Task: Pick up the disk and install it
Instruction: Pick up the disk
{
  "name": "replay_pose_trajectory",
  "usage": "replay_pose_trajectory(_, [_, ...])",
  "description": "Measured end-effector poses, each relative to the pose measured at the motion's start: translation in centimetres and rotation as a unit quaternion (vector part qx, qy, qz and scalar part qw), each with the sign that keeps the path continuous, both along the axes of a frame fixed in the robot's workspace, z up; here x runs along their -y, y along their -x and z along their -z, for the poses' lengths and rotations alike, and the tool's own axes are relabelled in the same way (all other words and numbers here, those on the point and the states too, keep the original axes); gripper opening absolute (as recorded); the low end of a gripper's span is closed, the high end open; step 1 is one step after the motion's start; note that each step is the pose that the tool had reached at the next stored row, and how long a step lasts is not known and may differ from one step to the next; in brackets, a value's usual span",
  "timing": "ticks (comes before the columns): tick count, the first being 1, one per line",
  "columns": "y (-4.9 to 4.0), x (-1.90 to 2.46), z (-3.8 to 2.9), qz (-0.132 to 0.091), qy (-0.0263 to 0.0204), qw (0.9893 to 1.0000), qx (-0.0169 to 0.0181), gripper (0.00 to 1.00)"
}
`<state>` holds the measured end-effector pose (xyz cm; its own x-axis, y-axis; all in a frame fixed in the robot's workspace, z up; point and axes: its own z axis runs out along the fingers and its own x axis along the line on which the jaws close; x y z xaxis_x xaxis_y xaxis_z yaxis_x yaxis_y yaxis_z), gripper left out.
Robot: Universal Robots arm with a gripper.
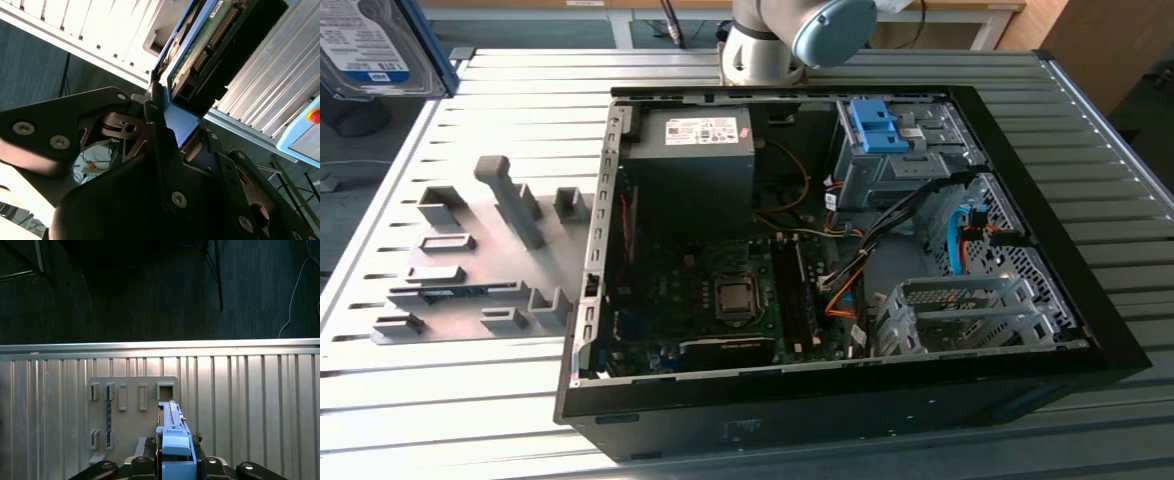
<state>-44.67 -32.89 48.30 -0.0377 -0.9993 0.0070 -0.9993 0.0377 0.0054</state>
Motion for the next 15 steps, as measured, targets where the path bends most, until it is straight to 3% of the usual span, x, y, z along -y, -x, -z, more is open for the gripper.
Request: replay_pose_trajectory(15, [0.0, 0.0, -1.87, 0.0, 0.0, 1.0, -0.0001, 0.36])
